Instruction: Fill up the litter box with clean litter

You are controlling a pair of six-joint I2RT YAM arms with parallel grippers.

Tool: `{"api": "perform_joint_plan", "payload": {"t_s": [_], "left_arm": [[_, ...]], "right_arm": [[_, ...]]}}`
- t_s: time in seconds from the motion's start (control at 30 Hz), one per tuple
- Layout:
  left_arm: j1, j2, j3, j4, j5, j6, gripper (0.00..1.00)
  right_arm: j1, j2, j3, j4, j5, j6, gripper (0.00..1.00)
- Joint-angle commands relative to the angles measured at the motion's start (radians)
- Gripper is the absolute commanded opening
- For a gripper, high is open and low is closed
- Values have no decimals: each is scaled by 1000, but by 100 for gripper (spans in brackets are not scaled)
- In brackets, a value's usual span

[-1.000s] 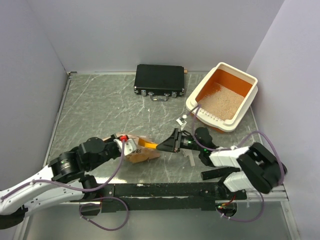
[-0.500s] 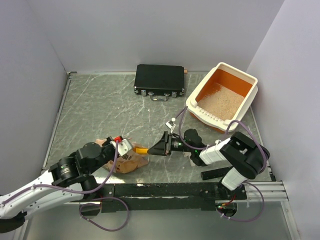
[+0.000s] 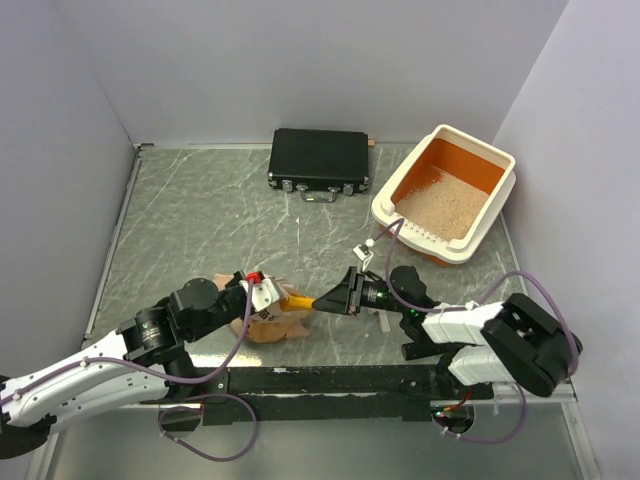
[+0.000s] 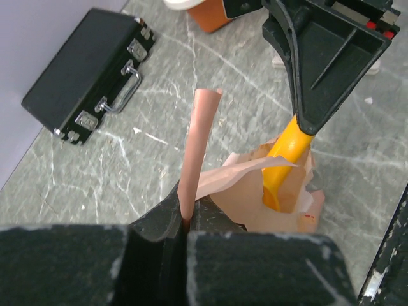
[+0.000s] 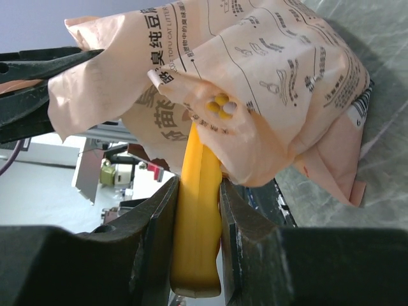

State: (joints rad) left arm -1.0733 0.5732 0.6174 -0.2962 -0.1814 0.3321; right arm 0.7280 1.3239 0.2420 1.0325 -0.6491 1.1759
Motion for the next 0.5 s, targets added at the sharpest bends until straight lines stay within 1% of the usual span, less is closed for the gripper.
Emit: {"api": "perform_joint_plan", "payload": {"t_s": [0.0, 0.1, 0.2, 0.27, 0.47], "left_arm": [[-33, -24, -8, 203, 96, -39, 1], [-56, -22, -51, 178, 73, -67, 1], [-89, -22, -85, 167, 51, -76, 1], [-109, -10, -93, 164, 30, -81, 1], [-151, 25, -105, 172, 0, -81, 1]], "right_arm": [[-18, -127, -35, -17, 42, -39, 0], [-21, -219, -53, -126, 75, -65, 0], [-21, -311, -67, -184, 98, -67, 0], [-24, -339, -69, -225, 103, -73, 0], [-22, -426, -109, -268, 117, -42, 0]]}}
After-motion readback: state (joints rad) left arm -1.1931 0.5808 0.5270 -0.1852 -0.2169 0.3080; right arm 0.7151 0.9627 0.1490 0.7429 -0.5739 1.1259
